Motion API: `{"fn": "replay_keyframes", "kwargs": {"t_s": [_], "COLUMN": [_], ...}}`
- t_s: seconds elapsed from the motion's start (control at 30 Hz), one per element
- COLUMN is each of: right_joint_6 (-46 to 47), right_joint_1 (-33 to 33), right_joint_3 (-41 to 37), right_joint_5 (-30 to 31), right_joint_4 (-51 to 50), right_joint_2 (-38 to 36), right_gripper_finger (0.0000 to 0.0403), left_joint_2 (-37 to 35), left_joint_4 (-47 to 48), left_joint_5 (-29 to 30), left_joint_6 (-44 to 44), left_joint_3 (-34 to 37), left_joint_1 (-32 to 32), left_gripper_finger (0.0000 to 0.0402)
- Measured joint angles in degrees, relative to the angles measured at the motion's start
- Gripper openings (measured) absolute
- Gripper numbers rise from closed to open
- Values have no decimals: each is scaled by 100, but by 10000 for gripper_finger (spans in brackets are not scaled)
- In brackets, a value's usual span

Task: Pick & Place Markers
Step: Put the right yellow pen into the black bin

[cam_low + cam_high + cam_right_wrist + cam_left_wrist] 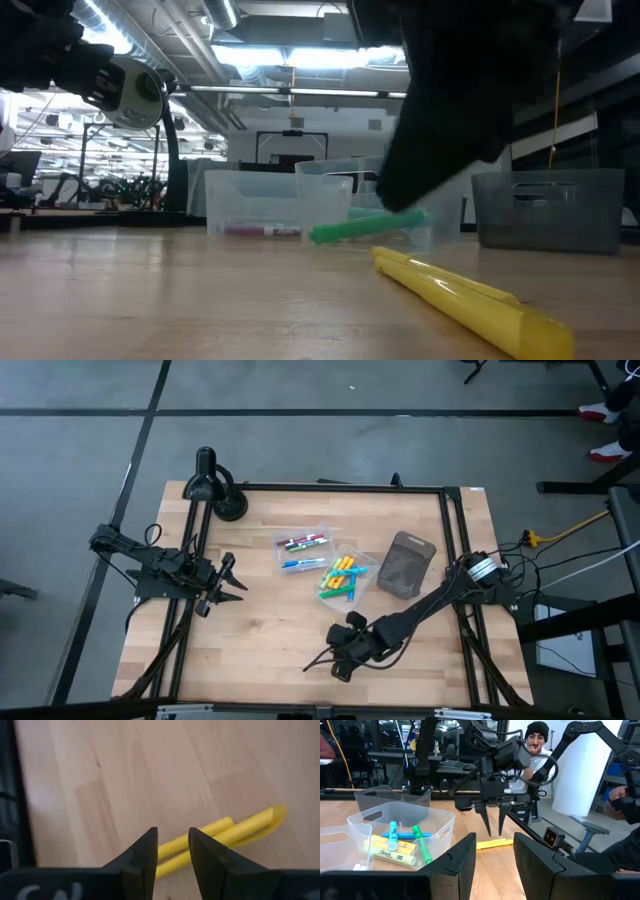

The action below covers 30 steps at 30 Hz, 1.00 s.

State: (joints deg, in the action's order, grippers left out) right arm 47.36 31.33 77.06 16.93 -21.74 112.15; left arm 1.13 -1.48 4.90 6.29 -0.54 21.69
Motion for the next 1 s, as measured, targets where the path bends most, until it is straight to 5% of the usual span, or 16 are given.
{"fn": "replay_keyframes", "kwargs": {"t_s": [0.73, 1.0], "right_joint_6": [39, -298], "right_joint_1": [0, 11], "right_joint_3": [13, -11], "right_joint_5": [-757, -491], "right_joint_4": [-340, -319], "right_joint_2": [327, 109], "right_gripper_finger": [111, 111], "left_joint_2": [-2, 0], "left_joint_4": [0, 0], "left_joint_5": [1, -2], "left_joint_6": [-1, 0], "left_joint_3": [0, 0], "left_joint_1": [0, 2], "left_gripper_finger": [128, 127]}}
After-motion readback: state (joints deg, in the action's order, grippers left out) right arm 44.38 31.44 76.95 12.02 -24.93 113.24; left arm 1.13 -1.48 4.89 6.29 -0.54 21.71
